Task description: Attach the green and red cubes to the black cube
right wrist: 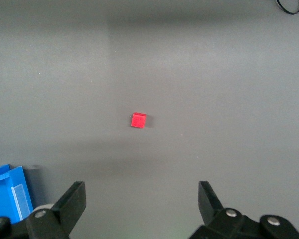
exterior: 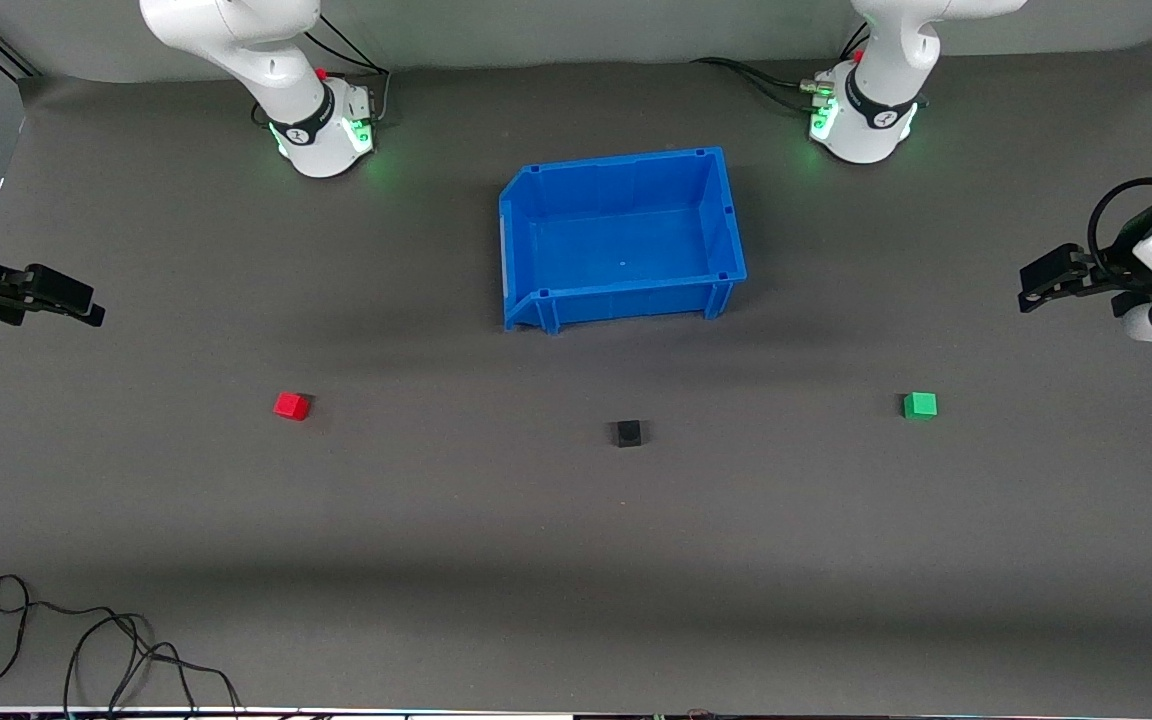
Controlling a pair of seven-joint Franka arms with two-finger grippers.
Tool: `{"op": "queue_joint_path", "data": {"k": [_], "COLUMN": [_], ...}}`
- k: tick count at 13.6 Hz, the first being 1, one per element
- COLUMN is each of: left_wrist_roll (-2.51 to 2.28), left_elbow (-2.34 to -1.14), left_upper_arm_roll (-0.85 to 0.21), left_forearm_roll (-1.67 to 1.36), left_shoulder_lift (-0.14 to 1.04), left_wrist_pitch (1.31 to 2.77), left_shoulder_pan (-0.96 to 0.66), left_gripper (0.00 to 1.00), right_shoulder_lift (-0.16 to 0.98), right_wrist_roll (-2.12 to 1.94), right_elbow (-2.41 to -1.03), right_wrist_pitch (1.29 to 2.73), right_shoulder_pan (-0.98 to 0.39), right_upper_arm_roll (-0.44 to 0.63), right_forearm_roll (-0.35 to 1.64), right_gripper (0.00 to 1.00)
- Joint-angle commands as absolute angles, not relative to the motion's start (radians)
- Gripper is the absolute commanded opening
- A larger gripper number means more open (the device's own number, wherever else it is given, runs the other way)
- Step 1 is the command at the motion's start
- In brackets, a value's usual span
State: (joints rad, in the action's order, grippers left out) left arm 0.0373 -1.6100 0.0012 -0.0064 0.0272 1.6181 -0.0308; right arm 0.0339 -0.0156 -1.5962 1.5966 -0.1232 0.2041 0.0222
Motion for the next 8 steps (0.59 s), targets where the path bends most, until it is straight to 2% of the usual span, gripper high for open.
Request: {"op": "queue_joint_path", "data": {"k": [1, 8], "left_wrist_roll": [0.018, -0.611], "left_elbow": [-1.597, -1.594], "left_upper_arm_roll": [0.011, 0.012], "left_forearm_roll": [0.005, -0.053], "left_shoulder_lift": [0.023, 0.023], "left_wrist_pitch": [1.592, 1.542], "left_shoulder_pan": [-0.02, 0.035], "left_gripper": [1.0, 1.0], "right_shoulder_lift": [0.035, 0.034], "right_wrist_roll": [-0.015, -0.015], "right_elbow": [-1.588, -1.588], "right_wrist_pitch": [1.594, 1.592], "right_shoulder_pan": [-0.126, -0.126], "right_upper_arm_roll": [0.206, 0.207], "right_forearm_roll": [0.015, 0.015], "right_gripper": [1.0, 1.0]}}
